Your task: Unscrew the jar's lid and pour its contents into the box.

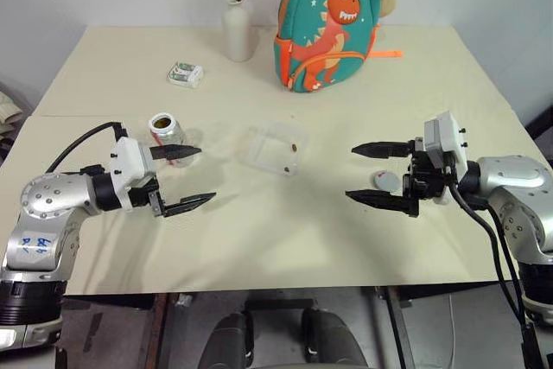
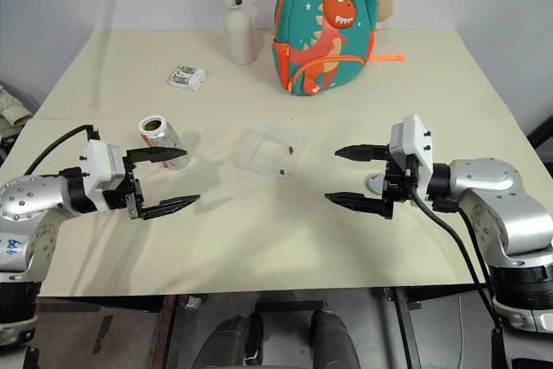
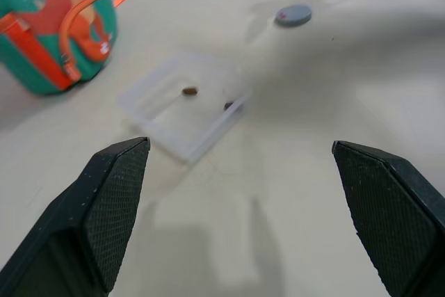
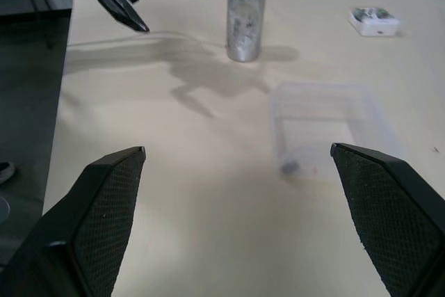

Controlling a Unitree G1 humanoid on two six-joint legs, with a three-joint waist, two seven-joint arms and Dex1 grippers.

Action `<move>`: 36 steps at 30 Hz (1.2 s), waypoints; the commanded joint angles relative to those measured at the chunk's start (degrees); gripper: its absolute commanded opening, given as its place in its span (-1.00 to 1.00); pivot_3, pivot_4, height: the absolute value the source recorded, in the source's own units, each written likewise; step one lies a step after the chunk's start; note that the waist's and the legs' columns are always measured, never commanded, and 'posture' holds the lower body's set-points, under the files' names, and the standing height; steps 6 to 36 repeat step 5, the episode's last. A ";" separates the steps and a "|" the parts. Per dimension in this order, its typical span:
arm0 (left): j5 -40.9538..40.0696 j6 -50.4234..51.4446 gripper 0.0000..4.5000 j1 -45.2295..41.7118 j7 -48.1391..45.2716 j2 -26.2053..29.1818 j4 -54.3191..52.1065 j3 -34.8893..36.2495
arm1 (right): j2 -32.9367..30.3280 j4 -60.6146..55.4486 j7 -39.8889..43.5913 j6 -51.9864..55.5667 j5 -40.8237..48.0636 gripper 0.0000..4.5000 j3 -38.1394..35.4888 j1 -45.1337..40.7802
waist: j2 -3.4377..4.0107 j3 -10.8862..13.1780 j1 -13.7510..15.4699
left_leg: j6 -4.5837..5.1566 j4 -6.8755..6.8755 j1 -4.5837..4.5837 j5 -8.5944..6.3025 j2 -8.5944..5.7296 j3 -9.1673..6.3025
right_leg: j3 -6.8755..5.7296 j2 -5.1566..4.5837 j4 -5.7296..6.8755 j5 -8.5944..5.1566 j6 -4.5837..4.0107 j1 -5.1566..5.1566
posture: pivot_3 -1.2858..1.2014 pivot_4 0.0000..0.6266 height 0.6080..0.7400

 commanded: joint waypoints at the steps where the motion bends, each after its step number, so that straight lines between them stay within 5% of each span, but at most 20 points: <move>1: -1.31 2.11 0.99 -0.11 0.28 0.57 -2.87 0.38 | -1.03 -2.17 -0.47 -0.68 1.22 1.00 -3.54 0.88 | 0.00 0.00 0.09 | 0.01 0.00 0.01 0.00 0.00 0.05 | 0.00 0.00 0.02 0.00 0.00 -0.01 | 0.03 -0.52 1.00; 36: -0.07 1.81 0.99 0.57 1.52 0.31 -3.79 0.98 | -0.86 -1.36 -1.16 -0.84 0.46 1.00 -4.05 0.55 | 0.00 0.00 0.35 | 0.03 0.13 0.02 0.01 -0.01 0.07 | -0.01 -0.01 0.11 0.02 0.03 0.02 | 0.03 -0.52 1.00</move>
